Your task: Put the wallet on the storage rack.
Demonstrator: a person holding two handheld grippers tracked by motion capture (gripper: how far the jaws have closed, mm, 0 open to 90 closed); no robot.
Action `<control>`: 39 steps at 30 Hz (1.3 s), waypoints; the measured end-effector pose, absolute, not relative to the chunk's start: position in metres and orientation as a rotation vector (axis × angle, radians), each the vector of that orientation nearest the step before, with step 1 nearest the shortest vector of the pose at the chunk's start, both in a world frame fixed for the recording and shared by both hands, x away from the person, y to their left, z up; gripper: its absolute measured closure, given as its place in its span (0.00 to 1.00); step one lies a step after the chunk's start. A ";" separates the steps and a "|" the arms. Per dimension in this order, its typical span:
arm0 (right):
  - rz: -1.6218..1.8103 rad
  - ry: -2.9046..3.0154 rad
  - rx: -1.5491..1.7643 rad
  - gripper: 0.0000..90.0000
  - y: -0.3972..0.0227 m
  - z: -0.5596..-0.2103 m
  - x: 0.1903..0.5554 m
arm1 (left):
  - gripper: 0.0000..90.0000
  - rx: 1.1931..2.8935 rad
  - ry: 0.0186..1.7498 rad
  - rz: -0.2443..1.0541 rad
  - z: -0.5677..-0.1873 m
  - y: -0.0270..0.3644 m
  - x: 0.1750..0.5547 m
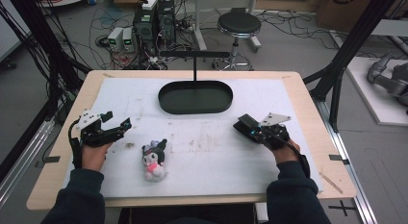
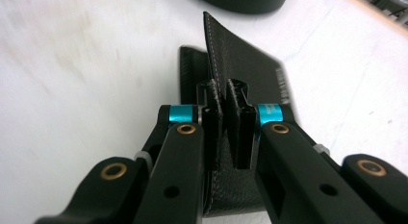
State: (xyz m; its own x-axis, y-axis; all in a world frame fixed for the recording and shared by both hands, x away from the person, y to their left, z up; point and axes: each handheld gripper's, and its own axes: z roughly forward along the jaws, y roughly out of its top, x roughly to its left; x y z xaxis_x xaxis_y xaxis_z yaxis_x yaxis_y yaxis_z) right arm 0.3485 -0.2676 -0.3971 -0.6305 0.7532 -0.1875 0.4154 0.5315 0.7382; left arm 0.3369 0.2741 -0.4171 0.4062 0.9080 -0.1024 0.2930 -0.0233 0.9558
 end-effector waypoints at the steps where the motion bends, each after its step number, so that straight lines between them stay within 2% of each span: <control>1: 0.989 2.224 1.018 0.97 -0.272 -0.385 0.347 | 0.22 1.559 1.100 0.699 -0.417 0.274 0.337; 10: 1.084 2.051 1.262 0.98 -0.299 -0.370 0.346 | 0.22 1.559 1.103 0.704 -0.417 0.276 0.336; 21: 0.925 1.909 1.361 0.98 -0.312 -0.369 0.354 | 0.23 1.561 1.097 0.709 -0.416 0.274 0.336; 31: 0.789 1.982 1.367 0.96 -0.306 -0.369 0.396 | 0.23 1.560 1.093 0.707 -0.415 0.272 0.337; 32: 0.801 1.981 1.373 0.89 -0.307 -0.369 0.397 | 0.23 1.557 1.097 0.708 -0.416 0.273 0.337; 33: 0.801 1.981 1.373 0.89 -0.307 -0.369 0.397 | 0.23 1.557 1.097 0.708 -0.416 0.273 0.337; 34: 0.804 1.981 1.364 0.80 -0.307 -0.369 0.396 | 0.23 1.558 1.098 0.708 -0.416 0.273 0.337; 35: 0.853 1.968 1.329 0.64 -0.311 -0.368 0.393 | 0.23 1.558 1.097 0.706 -0.416 0.273 0.337; 36: 0.853 1.968 1.329 0.64 -0.311 -0.368 0.393 | 0.23 1.560 1.097 0.706 -0.416 0.273 0.337; 37: 0.903 1.966 1.278 0.53 -0.316 -0.367 0.387 | 0.23 1.563 1.094 0.706 -0.416 0.273 0.337; 38: 0.935 1.968 1.255 0.49 -0.319 -0.367 0.385 | 0.23 1.563 1.094 0.705 -0.416 0.273 0.336; 39: 0.935 1.968 1.255 0.49 -0.319 -0.367 0.385 | 0.23 1.561 1.094 0.706 -0.416 0.273 0.336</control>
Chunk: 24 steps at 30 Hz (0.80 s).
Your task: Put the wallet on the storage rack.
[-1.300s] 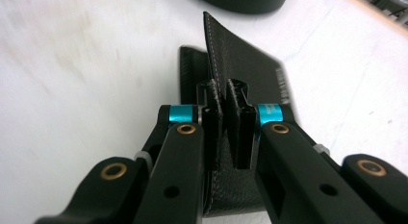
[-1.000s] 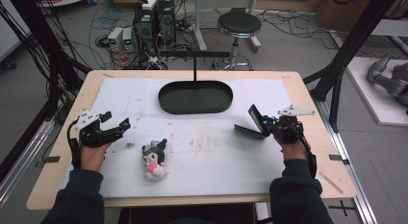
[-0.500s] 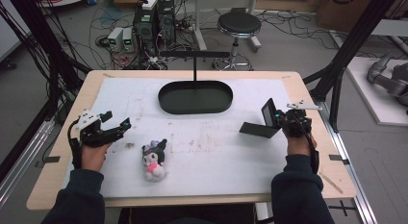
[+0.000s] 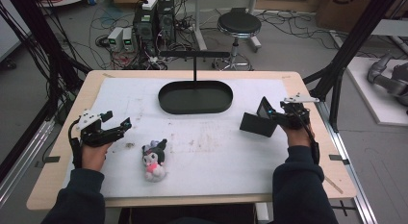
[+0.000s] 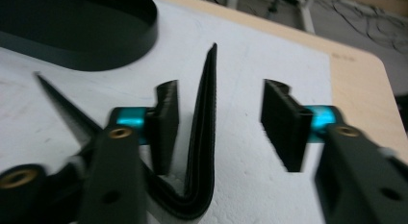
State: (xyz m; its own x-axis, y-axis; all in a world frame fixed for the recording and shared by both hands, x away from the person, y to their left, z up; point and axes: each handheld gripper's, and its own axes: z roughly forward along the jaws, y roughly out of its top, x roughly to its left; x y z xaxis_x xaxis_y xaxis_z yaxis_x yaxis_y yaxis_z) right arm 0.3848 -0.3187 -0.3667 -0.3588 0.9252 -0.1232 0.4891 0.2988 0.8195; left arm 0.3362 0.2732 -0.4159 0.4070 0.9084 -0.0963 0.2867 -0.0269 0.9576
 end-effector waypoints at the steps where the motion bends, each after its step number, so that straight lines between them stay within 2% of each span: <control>1: 1.029 1.978 1.203 0.38 -0.323 -0.368 0.380 | 0.23 1.560 1.092 0.706 -0.416 0.273 0.336; 2: 1.069 1.984 1.162 0.34 -0.325 -0.370 0.378 | 0.23 1.556 1.089 0.707 -0.415 0.273 0.336; 7: 1.128 2.096 0.998 0.27 -0.321 -0.384 0.370 | 0.23 1.560 1.083 0.707 -0.415 0.272 0.335; 8: 1.097 2.085 0.998 0.23 -0.318 -0.389 0.370 | 0.23 1.558 1.084 0.707 -0.415 0.271 0.336; 21: 1.100 1.998 1.061 0.23 -0.318 -0.395 0.376 | 0.23 1.568 1.080 0.706 -0.416 0.269 0.336; 23: 1.105 2.019 1.061 0.31 -0.318 -0.396 0.377 | 0.23 1.569 1.080 0.706 -0.416 0.269 0.336; 24: 1.098 2.024 1.057 0.30 -0.317 -0.397 0.378 | 0.23 1.569 1.081 0.707 -0.416 0.270 0.336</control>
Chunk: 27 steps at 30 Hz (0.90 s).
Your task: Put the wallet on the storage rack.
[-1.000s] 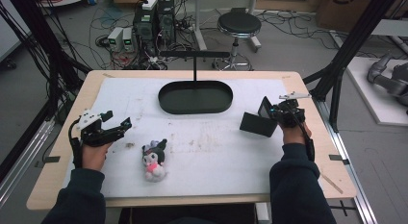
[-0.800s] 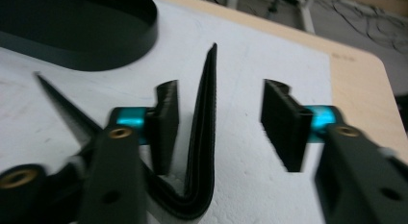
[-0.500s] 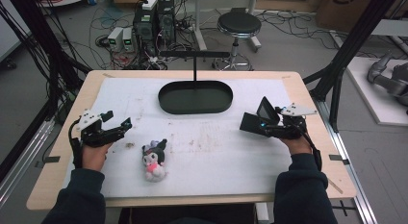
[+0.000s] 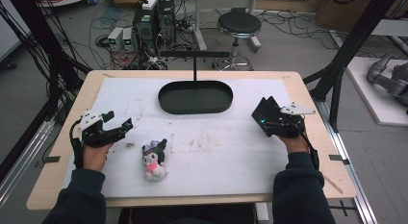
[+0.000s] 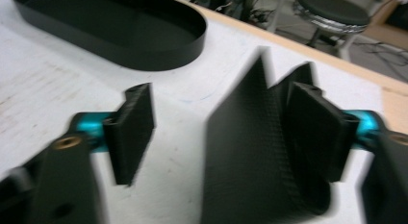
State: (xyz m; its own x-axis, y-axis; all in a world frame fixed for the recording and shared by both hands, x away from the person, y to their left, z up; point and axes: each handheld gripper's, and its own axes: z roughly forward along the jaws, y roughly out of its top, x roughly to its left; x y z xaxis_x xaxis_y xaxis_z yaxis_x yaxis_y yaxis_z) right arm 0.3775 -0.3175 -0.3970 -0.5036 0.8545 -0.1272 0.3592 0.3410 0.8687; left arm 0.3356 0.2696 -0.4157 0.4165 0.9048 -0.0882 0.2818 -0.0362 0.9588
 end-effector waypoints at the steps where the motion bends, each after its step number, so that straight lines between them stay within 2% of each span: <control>1: 1.093 2.028 1.062 0.30 -0.317 -0.398 0.378 | 0.23 1.567 1.082 0.705 -0.416 0.270 0.336; 8: 1.104 2.026 1.049 0.32 -0.316 -0.398 0.377 | 0.23 1.568 1.084 0.706 -0.416 0.270 0.336; 11: 1.111 2.058 1.031 0.42 -0.315 -0.398 0.376 | 0.23 1.570 1.085 0.707 -0.416 0.270 0.336; 19: 1.099 2.077 0.987 0.49 -0.308 -0.398 0.375 | 0.23 1.572 1.084 0.707 -0.416 0.270 0.336; 20: 1.104 2.080 0.984 0.54 -0.309 -0.397 0.374 | 0.23 1.571 1.085 0.706 -0.416 0.270 0.336; 22: 1.098 2.078 0.983 0.58 -0.309 -0.397 0.374 | 0.23 1.570 1.086 0.706 -0.416 0.270 0.336; 23: 1.081 2.069 0.987 0.63 -0.309 -0.397 0.374 | 0.23 1.571 1.086 0.706 -0.416 0.270 0.336; 24: 1.054 2.059 0.998 0.70 -0.309 -0.397 0.375 | 0.23 1.570 1.087 0.705 -0.417 0.270 0.336; 26: 1.001 2.048 1.024 0.92 -0.309 -0.398 0.375 | 0.23 1.575 1.085 0.707 -0.417 0.270 0.336; 27: 1.007 2.052 1.028 0.95 -0.310 -0.397 0.376 | 0.23 1.572 1.086 0.706 -0.416 0.270 0.336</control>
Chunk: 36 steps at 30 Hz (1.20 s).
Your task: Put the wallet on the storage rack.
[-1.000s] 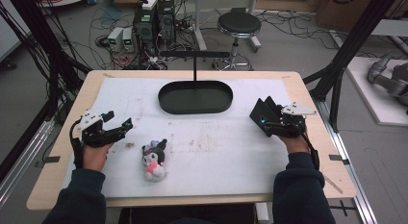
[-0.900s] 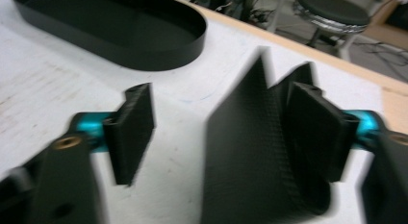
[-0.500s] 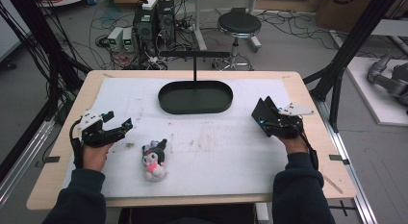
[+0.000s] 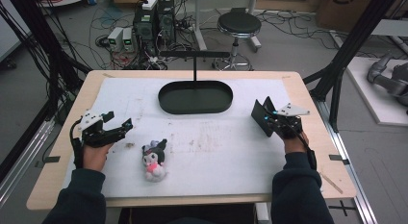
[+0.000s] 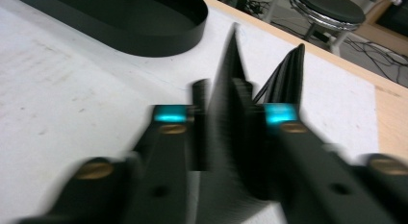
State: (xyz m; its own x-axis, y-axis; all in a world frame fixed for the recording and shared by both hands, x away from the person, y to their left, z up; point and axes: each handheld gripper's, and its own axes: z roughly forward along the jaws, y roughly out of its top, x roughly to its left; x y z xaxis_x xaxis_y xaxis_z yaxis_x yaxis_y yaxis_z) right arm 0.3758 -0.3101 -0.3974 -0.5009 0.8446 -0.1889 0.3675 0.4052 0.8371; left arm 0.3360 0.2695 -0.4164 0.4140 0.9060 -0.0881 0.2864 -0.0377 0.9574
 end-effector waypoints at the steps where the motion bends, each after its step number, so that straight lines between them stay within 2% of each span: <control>1: 1.023 2.060 1.038 0.95 -0.311 -0.397 0.376 | 0.23 1.572 1.087 0.708 -0.416 0.270 0.336; 10: 1.197 2.141 1.043 0.96 -0.315 -0.395 0.375 | 0.23 1.571 1.088 0.708 -0.416 0.271 0.335; 16: 1.188 2.179 1.004 0.94 -0.312 -0.396 0.375 | 0.23 1.575 1.086 0.708 -0.416 0.270 0.335; 17: 1.194 2.180 1.002 0.87 -0.311 -0.396 0.374 | 0.23 1.574 1.085 0.708 -0.416 0.270 0.335; 18: 1.198 2.178 0.999 0.85 -0.311 -0.396 0.374 | 0.23 1.574 1.085 0.709 -0.416 0.270 0.335; 19: 1.206 2.169 0.977 0.76 -0.311 -0.396 0.374 | 0.23 1.574 1.086 0.709 -0.416 0.271 0.335; 20: 1.206 2.169 0.977 0.76 -0.311 -0.396 0.374 | 0.23 1.574 1.086 0.709 -0.416 0.271 0.335; 23: 1.205 2.127 0.954 0.62 -0.309 -0.394 0.372 | 0.23 1.574 1.085 0.712 -0.416 0.271 0.335; 25: 1.163 2.053 0.949 0.41 -0.308 -0.393 0.371 | 0.23 1.572 1.088 0.712 -0.416 0.271 0.335; 26: 1.143 2.011 0.961 0.37 -0.308 -0.392 0.370 | 0.23 1.570 1.088 0.712 -0.416 0.271 0.335; 29: 1.080 1.950 1.021 0.28 -0.311 -0.394 0.372 | 0.23 1.567 1.090 0.712 -0.416 0.271 0.335; 36: 1.056 2.030 1.167 0.25 -0.307 -0.411 0.384 | 0.23 1.576 1.086 0.713 -0.416 0.271 0.335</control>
